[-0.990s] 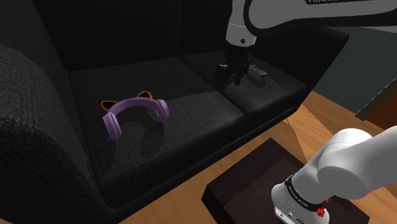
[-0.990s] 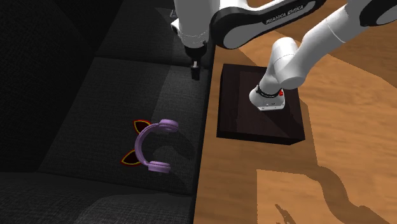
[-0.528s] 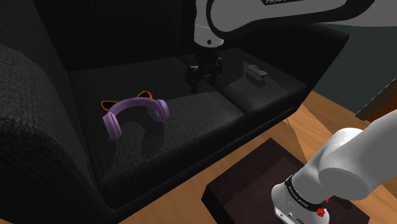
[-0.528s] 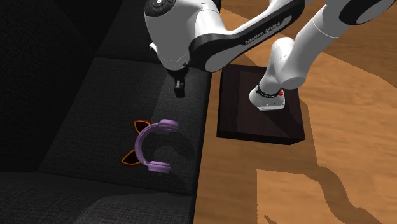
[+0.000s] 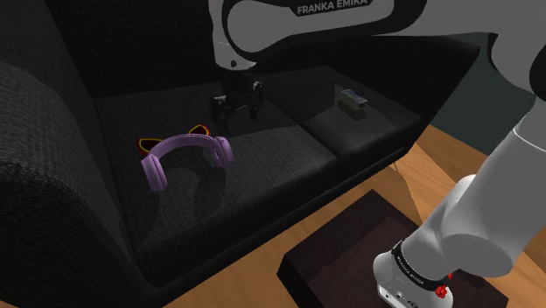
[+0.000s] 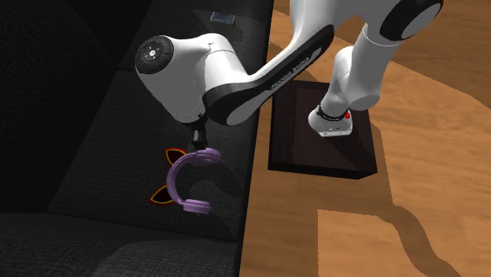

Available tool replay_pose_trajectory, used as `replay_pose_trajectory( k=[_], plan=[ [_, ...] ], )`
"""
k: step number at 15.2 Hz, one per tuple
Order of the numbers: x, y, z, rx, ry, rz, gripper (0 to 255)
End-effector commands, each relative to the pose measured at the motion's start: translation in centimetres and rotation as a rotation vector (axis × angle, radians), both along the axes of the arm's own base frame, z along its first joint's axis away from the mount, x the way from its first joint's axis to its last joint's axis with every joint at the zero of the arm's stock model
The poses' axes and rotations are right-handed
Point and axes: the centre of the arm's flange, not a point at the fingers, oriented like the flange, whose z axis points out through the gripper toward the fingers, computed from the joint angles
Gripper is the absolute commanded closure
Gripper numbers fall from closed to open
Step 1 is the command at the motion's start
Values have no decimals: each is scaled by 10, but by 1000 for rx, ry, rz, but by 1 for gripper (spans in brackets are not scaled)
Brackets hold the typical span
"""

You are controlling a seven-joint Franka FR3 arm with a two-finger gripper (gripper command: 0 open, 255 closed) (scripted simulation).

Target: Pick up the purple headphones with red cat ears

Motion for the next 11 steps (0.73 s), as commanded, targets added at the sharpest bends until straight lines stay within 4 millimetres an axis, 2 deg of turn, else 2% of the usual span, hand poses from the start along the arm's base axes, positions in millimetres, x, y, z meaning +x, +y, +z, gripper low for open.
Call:
replay_pose_trajectory(
  k=[1,5,11],
  plan=[
    [12,21,-6,-5,-1,16,0],
    [37,69,-16,-16,-2,48,0],
    [38,72,-43,-17,-3,51,0]
  ],
)
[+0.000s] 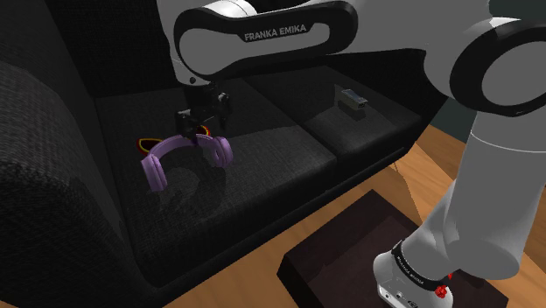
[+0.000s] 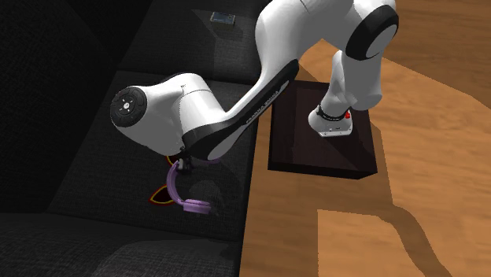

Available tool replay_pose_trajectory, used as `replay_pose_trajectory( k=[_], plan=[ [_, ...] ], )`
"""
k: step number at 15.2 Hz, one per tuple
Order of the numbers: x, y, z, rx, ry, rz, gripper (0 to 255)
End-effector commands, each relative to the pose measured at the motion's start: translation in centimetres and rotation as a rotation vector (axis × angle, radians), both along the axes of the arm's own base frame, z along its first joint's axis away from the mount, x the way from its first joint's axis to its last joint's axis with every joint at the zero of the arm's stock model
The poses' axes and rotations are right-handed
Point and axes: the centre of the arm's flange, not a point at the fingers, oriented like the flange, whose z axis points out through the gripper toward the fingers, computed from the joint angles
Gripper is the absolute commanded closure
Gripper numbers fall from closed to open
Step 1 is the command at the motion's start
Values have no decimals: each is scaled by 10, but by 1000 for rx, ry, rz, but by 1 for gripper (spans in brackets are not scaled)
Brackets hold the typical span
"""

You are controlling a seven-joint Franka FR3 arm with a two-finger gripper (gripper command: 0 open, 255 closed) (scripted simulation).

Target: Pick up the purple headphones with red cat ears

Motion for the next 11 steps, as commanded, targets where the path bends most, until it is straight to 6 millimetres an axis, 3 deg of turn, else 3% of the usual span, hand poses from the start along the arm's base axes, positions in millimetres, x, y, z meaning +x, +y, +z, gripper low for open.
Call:
replay_pose_trajectory(
  k=[1,4,5,11],
  plan=[
    [0,0,-10,0,0,0,0],
    [0,0,-19,0,0,0,0],
    [0,1,-19,0,0,0,255],
    [0,1,-19,0,0,0,255]
  ],
)
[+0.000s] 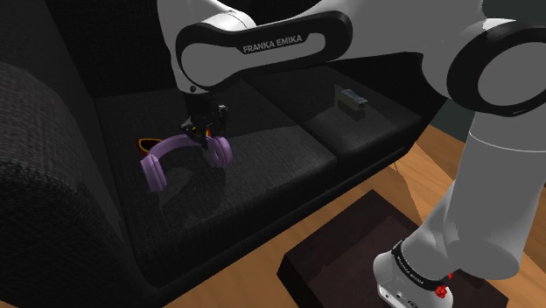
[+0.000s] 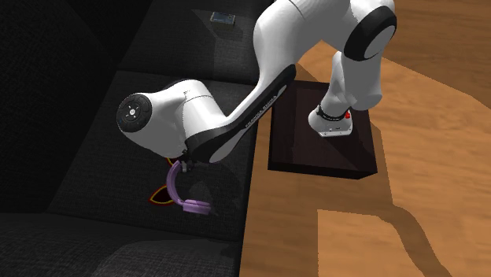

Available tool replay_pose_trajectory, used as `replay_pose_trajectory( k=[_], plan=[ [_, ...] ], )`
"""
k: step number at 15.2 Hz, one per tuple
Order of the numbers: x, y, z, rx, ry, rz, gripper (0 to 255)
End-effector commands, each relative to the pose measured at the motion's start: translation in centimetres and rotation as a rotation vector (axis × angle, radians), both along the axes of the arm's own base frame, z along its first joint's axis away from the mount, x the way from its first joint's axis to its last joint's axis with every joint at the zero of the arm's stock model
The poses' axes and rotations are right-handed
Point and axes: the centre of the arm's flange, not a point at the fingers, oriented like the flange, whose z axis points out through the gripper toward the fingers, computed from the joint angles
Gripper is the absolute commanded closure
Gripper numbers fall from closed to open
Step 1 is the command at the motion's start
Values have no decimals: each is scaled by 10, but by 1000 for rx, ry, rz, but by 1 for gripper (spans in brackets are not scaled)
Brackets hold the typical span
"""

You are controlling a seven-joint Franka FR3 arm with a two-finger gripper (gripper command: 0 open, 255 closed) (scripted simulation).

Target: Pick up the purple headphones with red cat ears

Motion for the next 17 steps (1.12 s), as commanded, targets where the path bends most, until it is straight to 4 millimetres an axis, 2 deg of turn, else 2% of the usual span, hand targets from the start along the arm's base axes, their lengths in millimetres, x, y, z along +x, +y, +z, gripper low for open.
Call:
replay_pose_trajectory(
  k=[1,3,17],
  plan=[
    [0,0,0,0,1,0,255],
    [0,-1,0,0,1,0,255],
    [0,-1,73,0,1,0,255]
  ],
)
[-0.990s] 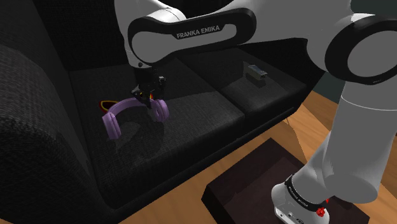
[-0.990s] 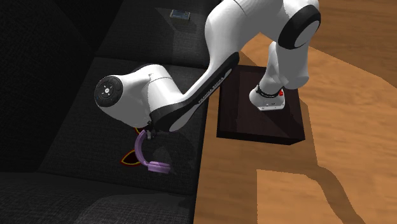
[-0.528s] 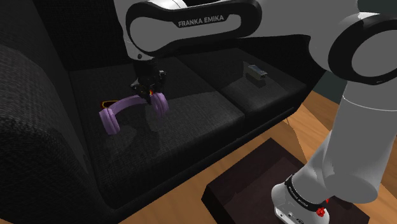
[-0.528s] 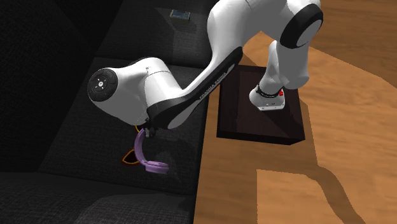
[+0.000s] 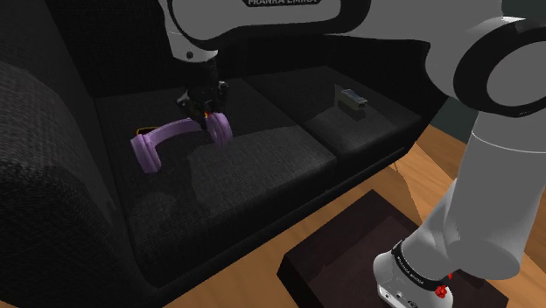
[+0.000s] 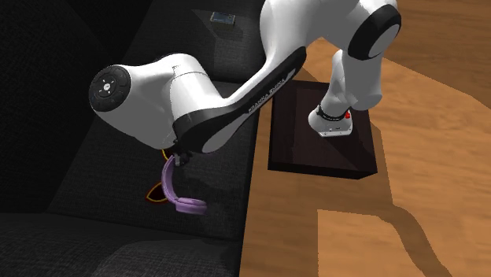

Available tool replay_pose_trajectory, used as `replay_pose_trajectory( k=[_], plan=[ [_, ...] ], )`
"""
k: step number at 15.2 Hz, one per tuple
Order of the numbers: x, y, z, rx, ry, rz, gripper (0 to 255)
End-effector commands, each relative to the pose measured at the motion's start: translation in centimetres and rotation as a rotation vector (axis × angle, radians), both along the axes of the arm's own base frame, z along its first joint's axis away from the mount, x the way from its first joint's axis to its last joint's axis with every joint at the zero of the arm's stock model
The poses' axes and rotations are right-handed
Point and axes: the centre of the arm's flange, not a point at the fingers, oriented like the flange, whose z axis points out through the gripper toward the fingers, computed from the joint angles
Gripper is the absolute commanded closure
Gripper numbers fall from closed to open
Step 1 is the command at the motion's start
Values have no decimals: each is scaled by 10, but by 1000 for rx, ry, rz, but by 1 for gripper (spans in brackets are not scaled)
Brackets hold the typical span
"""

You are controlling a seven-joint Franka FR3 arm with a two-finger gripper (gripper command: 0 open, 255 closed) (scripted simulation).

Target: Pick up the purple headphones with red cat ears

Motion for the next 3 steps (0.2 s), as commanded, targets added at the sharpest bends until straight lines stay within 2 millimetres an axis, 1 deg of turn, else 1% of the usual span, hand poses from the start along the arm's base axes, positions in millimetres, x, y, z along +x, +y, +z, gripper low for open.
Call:
replay_pose_trajectory(
  k=[1,3],
  plan=[
    [1,-1,12,1,-1,0,255],
    [1,-1,12,1,-1,0,255]
  ],
)
